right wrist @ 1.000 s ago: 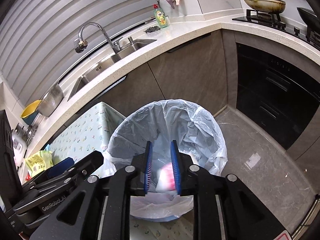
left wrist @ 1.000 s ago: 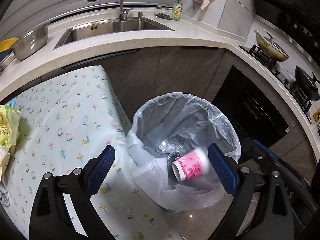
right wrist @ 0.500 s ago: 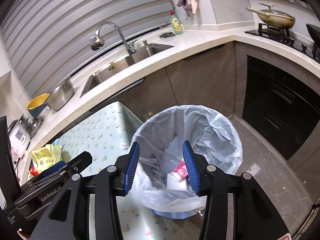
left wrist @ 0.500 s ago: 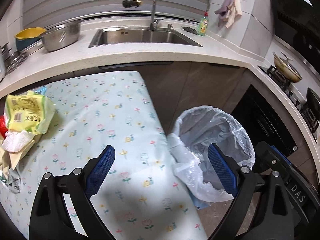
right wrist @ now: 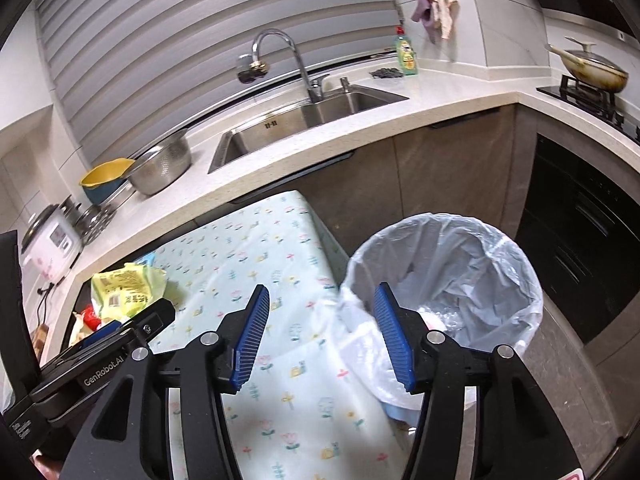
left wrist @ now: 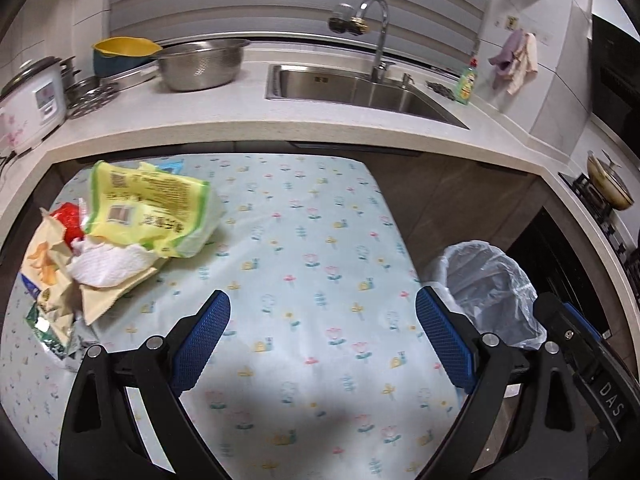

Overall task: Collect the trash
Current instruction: 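Move both tools back over the remaining snack bags on the table, then reach the left tool to the clear wrapper while the right tool reaches the yellow-green snack bag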

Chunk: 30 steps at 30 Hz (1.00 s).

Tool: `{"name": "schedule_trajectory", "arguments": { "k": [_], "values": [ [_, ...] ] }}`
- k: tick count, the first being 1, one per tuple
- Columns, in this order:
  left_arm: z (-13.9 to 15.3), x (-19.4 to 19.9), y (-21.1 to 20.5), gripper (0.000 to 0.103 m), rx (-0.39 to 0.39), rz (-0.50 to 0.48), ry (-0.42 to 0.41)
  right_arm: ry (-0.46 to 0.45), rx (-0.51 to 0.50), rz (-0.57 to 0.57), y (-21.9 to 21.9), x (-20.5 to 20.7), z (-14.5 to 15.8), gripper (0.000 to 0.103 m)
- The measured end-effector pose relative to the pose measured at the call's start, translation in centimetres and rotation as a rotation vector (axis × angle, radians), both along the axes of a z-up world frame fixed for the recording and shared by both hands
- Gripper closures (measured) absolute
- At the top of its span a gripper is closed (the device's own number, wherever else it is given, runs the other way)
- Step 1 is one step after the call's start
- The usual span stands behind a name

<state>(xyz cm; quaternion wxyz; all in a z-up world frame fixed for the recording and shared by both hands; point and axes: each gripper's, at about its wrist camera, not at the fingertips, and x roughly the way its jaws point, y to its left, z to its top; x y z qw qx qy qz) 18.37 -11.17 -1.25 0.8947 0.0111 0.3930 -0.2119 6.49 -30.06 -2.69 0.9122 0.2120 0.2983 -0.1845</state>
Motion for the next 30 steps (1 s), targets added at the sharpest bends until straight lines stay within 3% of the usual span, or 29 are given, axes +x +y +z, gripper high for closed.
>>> {"name": "schedule_trajectory", "arguments": {
  "k": [19, 30],
  "values": [
    [-0.1, 2.6, 15.2, 0.008, 0.029, 0.224, -0.017, 0.022, -0.042, 0.175, 11.9, 5.5, 0.5, 0.044],
    [-1.3, 4.3, 22.4, 0.007, 0.051, 0.298, -0.009, 0.06, -0.026, 0.253, 16.7, 9.6, -0.8, 0.044]
  ]
}}
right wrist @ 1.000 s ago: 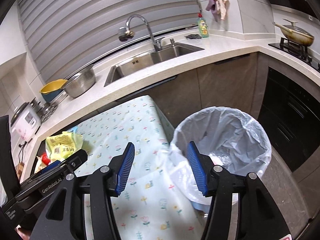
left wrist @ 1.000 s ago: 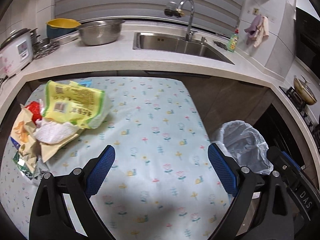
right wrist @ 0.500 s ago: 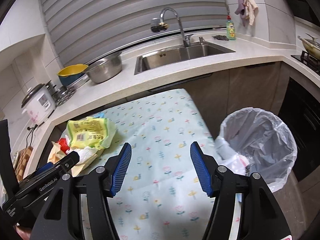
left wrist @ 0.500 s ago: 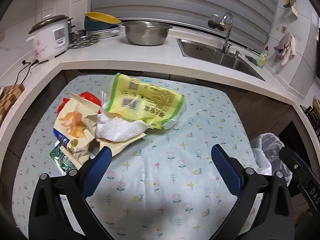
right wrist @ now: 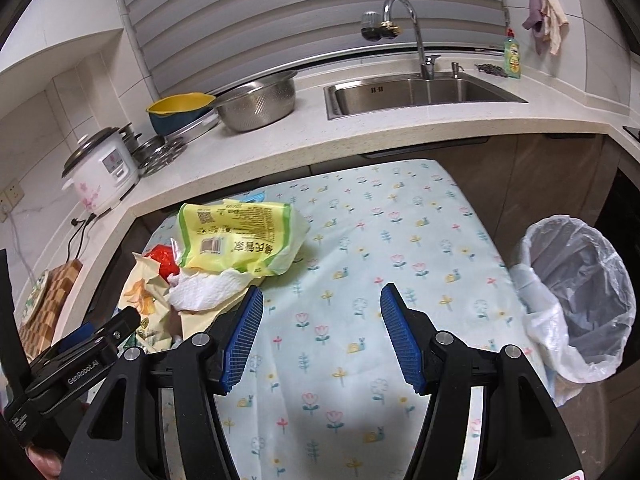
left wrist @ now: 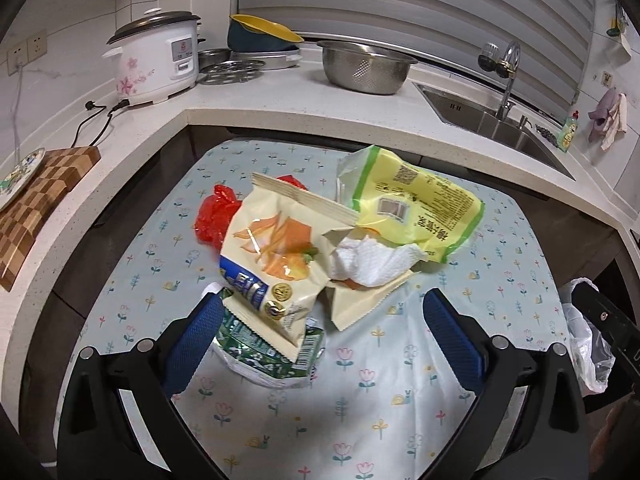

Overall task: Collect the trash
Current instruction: 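Reach the left tool to the clear wrapper while the right tool reaches the yellow-green snack bag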

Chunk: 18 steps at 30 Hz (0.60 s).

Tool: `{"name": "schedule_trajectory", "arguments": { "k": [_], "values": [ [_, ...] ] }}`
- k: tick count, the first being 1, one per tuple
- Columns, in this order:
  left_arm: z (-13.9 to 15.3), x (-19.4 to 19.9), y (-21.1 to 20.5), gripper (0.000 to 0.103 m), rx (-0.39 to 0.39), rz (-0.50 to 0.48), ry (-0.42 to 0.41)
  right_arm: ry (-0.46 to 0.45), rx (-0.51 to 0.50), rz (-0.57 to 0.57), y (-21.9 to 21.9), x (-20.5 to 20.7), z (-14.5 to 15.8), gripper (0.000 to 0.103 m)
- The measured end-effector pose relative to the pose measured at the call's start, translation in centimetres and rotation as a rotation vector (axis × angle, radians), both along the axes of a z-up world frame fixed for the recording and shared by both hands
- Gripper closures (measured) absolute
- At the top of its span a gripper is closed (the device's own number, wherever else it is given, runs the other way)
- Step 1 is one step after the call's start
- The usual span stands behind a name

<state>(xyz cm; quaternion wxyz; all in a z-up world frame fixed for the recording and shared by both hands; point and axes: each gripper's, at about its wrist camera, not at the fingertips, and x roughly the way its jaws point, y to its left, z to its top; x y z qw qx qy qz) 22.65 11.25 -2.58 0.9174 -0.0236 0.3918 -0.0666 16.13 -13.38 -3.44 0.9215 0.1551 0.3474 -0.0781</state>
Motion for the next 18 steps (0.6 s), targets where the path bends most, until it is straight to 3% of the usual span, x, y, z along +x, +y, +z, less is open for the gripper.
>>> {"name": "schedule_trajectory", "arguments": {
  "k": [9, 18],
  "values": [
    [-1.4, 2.1, 4.1, 0.007, 0.003, 0.035, 0.013, 0.036, 0.002, 0.018, 1.7, 4.1, -1.9, 0.044],
    [-2.7, 4.5, 5.8, 0.007, -0.041, 0.011, 0.023, 0.052, 0.005, 0.018, 1.9, 8.9, -3.8, 0.044]
  ]
}}
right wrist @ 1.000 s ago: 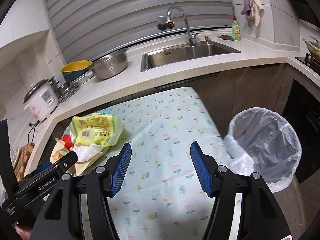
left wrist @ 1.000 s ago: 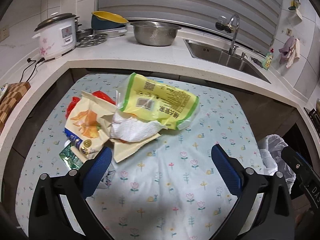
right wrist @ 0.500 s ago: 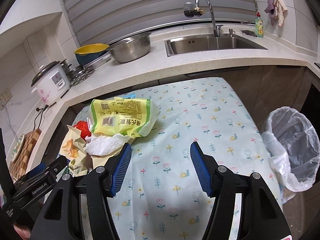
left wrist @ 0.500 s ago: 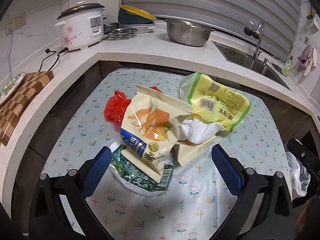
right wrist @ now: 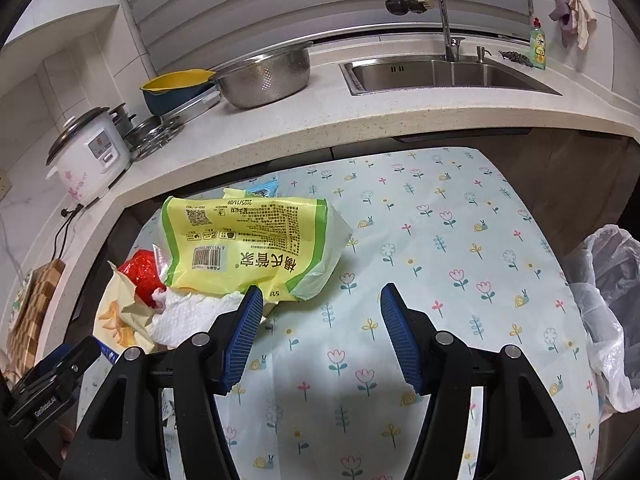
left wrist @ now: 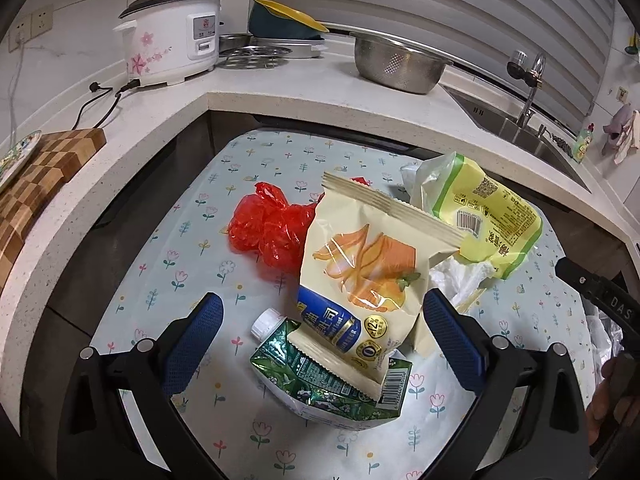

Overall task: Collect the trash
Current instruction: 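Reach the left tool to the clear wrapper while the right tool reaches the yellow-green snack bag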

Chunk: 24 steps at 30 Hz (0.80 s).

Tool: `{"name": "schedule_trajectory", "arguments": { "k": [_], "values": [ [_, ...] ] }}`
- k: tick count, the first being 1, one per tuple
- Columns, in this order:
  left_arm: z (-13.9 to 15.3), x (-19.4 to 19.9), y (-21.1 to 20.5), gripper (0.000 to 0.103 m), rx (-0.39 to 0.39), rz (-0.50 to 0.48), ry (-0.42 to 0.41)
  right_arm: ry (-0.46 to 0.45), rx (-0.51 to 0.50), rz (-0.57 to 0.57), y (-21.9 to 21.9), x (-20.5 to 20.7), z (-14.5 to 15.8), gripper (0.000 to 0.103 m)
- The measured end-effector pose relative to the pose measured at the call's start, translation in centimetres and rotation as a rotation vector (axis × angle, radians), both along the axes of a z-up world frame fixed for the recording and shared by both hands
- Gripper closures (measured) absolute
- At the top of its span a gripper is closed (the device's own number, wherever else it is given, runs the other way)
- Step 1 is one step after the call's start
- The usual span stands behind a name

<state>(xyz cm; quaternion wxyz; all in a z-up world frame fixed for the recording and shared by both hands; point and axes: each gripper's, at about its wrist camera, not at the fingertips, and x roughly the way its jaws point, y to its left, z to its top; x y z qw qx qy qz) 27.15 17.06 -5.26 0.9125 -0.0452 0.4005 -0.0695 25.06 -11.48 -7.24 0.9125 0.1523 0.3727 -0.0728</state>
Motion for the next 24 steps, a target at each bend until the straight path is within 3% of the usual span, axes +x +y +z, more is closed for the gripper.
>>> {"name": "schedule_trajectory", "arguments": {
  "k": [5, 14, 15, 16, 18, 24],
  "values": [
    [-0.9, 1.2, -0.1, 0.007, -0.04, -0.059, -0.009, 0.003, 0.001, 0.009, -0.2, 2.2, -1.3, 0.035],
    [-2.4, 3.2, -1.1, 0.007, -0.062, -0.088, 0.011, 0.025, 0.064, 0.023, -0.9, 4.7, -3.8, 0.035],
    [-2.4, 3.3, -1.2, 0.008, -0.067, -0.087, 0.013, 0.023, 0.071, 0.029, -0.9, 4.8, -4.0, 0.042],
    [-2.5, 3.4, -1.3, 0.008, -0.069, -0.084, 0.014, 0.025, 0.077, 0.039, -0.9, 4.9, -4.1, 0.061],
    [-2.4, 3.5, -1.5, 0.01, -0.076, -0.08, 0.013, 0.04, 0.089, 0.046, -0.9, 5.1, -4.4, 0.081],
    [-2.3, 3.2, -2.4, 0.032, -0.068, -0.083, 0.019, -0.01, 0.114, 0.011, -1.6, 3.3, -3.5, 0.089]
  ]
}}
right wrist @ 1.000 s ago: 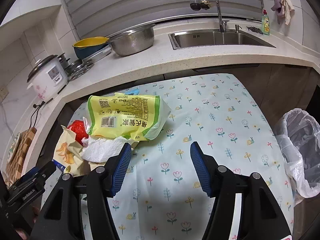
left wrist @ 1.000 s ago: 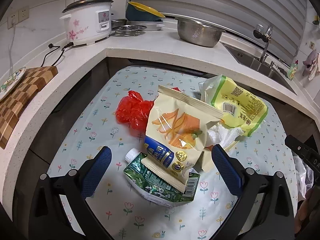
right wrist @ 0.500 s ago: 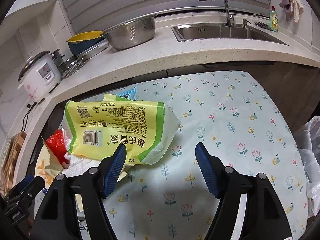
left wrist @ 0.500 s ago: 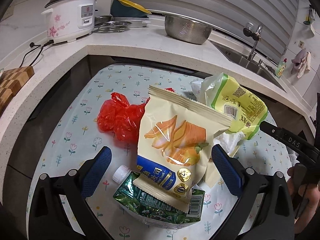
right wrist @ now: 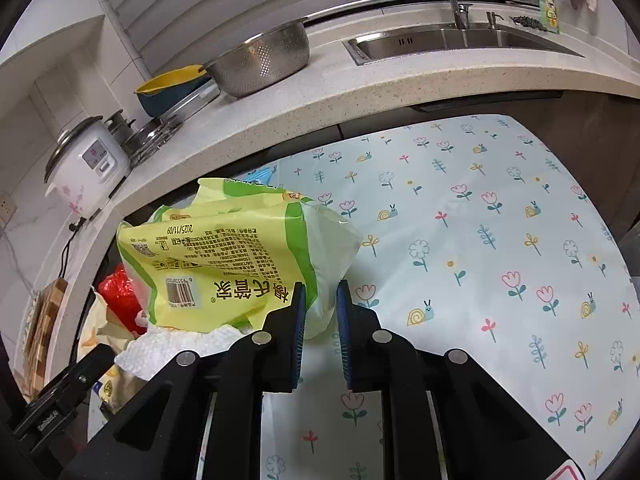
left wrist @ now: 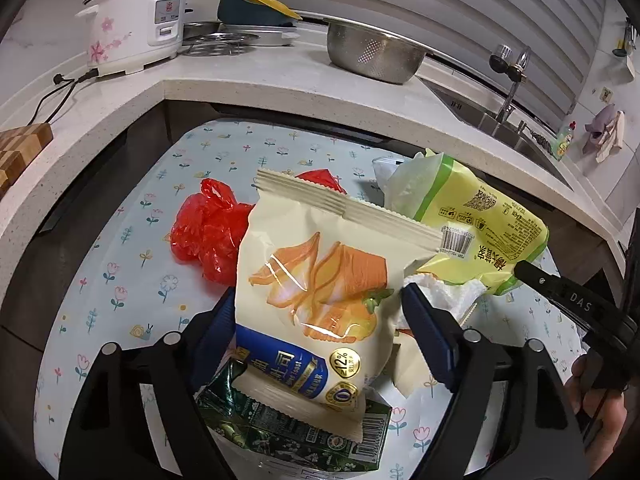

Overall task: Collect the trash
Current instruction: 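Reach the left tool to the clear wrapper while the right tool reaches the yellow-green snack bag, then close the left tool on the clear wrapper while the right tool grasps the yellow-green bag, then carry the wrapper and yellow-green bag in both tools over the trash bin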

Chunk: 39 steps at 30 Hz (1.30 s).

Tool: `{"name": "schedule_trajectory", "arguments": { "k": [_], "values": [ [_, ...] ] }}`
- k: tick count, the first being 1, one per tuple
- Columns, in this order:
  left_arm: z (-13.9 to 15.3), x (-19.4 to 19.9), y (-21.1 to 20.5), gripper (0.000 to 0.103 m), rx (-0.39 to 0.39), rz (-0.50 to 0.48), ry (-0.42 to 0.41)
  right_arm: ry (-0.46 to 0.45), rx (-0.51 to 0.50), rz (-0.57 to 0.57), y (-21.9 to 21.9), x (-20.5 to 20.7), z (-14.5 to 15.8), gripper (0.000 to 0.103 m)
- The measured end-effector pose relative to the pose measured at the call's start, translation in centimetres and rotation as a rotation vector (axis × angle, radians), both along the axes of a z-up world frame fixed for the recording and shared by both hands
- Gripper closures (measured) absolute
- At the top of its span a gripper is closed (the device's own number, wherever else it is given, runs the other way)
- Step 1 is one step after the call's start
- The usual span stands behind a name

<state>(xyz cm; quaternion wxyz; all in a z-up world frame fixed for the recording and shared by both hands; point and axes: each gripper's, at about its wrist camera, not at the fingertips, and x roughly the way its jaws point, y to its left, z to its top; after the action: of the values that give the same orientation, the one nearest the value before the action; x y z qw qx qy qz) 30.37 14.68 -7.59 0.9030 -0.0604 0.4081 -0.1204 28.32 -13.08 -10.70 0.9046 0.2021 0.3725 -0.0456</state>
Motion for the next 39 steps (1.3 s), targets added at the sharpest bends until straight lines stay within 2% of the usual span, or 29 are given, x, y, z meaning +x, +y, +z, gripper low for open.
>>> {"name": "schedule_trajectory", "arguments": {
  "k": [3, 5, 7, 8, 10, 12, 16, 27, 39],
  "values": [
    [0.2, -0.5, -0.5, 0.04, 0.014, -0.001, -0.007, -0.022, -0.015, -0.015, -0.5, -1.3, 1.2, 0.09],
    [0.6, -0.9, -0.8, 0.05, 0.019, -0.007, -0.012, -0.036, -0.026, -0.024, -0.8, -2.2, 2.0, 0.091],
    [0.9, -1.2, -1.2, 0.069, 0.021, -0.021, -0.009, -0.045, -0.033, -0.034, -1.1, -3.1, 2.7, 0.091],
    [1.0, -1.4, -1.4, 0.072, 0.021, -0.026, -0.01, -0.048, -0.032, -0.038, -1.3, -3.5, 3.0, 0.091],
    [1.5, -1.9, -1.8, 0.085, 0.018, -0.037, -0.018, -0.058, -0.029, -0.049, -1.8, -4.4, 3.6, 0.092],
    [2.0, -2.4, -2.2, 0.09, 0.01, -0.054, -0.027, -0.07, -0.028, -0.061, -2.4, -5.4, 4.2, 0.092],
    [3.3, -3.6, -3.5, 0.095, 0.014, -0.082, -0.056, -0.095, -0.029, -0.094, -3.6, -7.2, 5.4, 0.093],
    [6.6, -6.7, -7.6, 0.097, -0.005, -0.154, -0.101, -0.166, -0.031, -0.182, -8.0, -12.2, 8.8, 0.093],
    [9.2, -10.6, -16.0, 0.097, -0.009, -0.287, -0.144, -0.202, -0.024, -0.293, -14.3, -19.1, 10.4, 0.093]
  ]
}}
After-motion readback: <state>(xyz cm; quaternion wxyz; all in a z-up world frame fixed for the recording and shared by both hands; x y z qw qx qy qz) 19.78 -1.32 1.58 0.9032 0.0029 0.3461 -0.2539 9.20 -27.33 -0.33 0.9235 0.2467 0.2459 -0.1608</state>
